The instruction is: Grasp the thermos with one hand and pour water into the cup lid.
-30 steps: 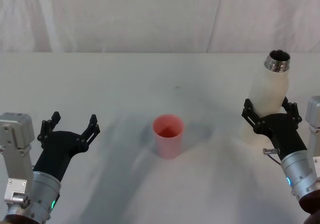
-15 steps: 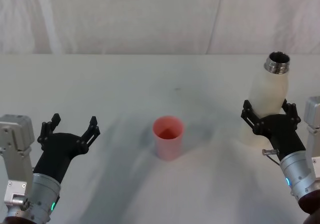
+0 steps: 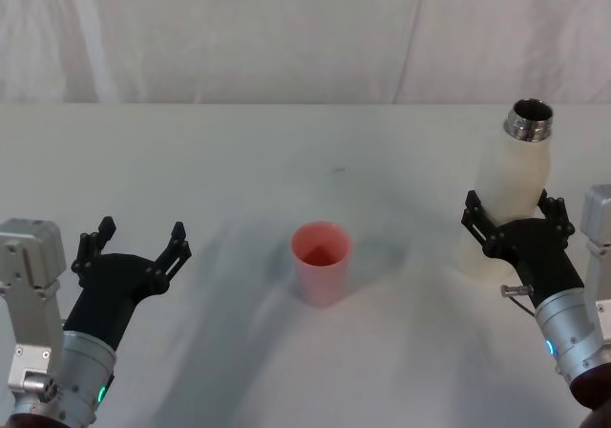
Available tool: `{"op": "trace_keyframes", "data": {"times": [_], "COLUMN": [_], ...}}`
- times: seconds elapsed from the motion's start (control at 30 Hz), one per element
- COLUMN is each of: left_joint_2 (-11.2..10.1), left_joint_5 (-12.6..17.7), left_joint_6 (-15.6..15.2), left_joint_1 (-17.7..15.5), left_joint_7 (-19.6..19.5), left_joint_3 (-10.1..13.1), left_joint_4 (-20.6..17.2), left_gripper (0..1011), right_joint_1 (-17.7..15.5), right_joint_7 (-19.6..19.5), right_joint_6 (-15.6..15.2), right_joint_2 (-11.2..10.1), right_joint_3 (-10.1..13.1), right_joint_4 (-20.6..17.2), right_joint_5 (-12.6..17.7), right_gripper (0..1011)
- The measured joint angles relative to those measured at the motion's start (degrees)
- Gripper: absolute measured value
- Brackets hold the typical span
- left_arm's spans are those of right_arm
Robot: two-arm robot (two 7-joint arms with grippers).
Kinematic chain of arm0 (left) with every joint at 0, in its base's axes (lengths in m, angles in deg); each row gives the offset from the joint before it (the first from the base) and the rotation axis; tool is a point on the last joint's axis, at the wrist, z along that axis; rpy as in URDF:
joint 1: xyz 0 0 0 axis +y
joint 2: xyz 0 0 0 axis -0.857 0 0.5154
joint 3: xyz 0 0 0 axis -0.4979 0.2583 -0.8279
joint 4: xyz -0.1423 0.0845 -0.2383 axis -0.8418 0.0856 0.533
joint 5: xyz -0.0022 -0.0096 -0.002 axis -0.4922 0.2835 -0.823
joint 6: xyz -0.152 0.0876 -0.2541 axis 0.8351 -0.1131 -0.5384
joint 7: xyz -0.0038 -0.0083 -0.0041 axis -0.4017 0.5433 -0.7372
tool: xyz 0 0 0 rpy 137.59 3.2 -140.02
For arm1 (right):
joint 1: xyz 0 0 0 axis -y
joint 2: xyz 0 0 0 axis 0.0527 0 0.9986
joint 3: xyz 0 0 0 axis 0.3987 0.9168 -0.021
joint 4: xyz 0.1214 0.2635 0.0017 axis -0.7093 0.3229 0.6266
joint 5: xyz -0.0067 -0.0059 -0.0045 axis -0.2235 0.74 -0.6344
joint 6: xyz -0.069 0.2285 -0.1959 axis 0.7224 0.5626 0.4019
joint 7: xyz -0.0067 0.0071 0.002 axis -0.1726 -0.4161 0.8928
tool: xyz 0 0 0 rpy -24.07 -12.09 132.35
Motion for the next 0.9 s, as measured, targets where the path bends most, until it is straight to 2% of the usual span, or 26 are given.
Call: {"op": "trace_keyframes", "data": {"times": [0.6,0.9], "left_joint_2": [0.0,0.0], "left_joint_5": [0.0,0.0], "left_joint_6": [0.0,0.0], "left_joint_1": [0.0,0.0], "left_joint_7": [0.0,0.0], "left_joint_3": [0.0,0.0], "left_joint_4": [0.0,0.0], "left_gripper": [1001,1001], "right_joint_1": [-0.06,0.61], "right_joint_7": [0.07,1.71], "right_joint_6": [-0.01,0.05], "right_joint_2": [-0.14,-1.89], "right_joint_3": [-0.06,-0.94], "right_joint_4": [-0.29,-1.29], "right_joint_5": [0.04,-0.52], "right_gripper": [951,951]}}
